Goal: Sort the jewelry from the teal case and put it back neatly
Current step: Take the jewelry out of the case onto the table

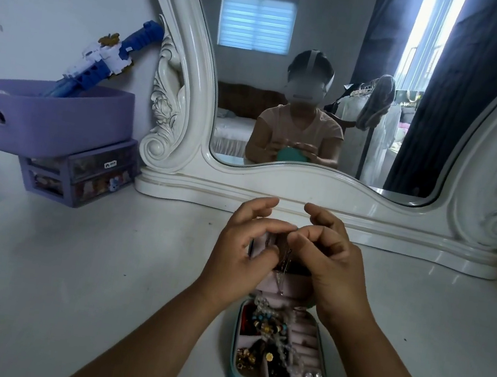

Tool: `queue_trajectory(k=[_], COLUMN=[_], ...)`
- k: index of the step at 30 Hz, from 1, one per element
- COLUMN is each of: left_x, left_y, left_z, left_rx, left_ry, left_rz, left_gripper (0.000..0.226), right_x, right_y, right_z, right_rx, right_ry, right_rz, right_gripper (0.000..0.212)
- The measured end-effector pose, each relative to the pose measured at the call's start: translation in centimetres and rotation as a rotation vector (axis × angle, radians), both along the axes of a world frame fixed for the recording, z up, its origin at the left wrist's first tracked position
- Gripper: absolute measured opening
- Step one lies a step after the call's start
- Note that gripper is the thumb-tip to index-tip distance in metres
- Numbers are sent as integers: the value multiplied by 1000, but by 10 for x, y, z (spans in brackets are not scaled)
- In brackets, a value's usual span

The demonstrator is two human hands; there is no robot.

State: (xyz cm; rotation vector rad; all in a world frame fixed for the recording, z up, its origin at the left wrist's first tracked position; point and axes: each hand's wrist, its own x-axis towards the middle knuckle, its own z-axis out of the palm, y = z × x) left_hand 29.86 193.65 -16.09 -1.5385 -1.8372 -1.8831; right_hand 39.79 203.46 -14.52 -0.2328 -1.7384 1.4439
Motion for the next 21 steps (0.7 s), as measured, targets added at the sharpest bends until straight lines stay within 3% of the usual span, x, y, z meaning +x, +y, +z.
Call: queue_trajectory(k=[6,11,17,21], left_x=[0,-3,0,5], left_y=[5,1,-6,-13], left_z=[-4,2,14,23], left_rx=[-63,103,243,266], left_ry=[79,86,-212,-237], left_rz=[87,303,339,329], left_gripper=[17,10,22,11], right_x=[5,2,-1,-1], right_y=[-1,1,0,-4], right_z=[6,4,0,1], right_rx=[1,-108,-41,1], right_ry=[-26,6,-42,-34], right_rz=[115,62,-31,-50], right_gripper=[12,27,19,17])
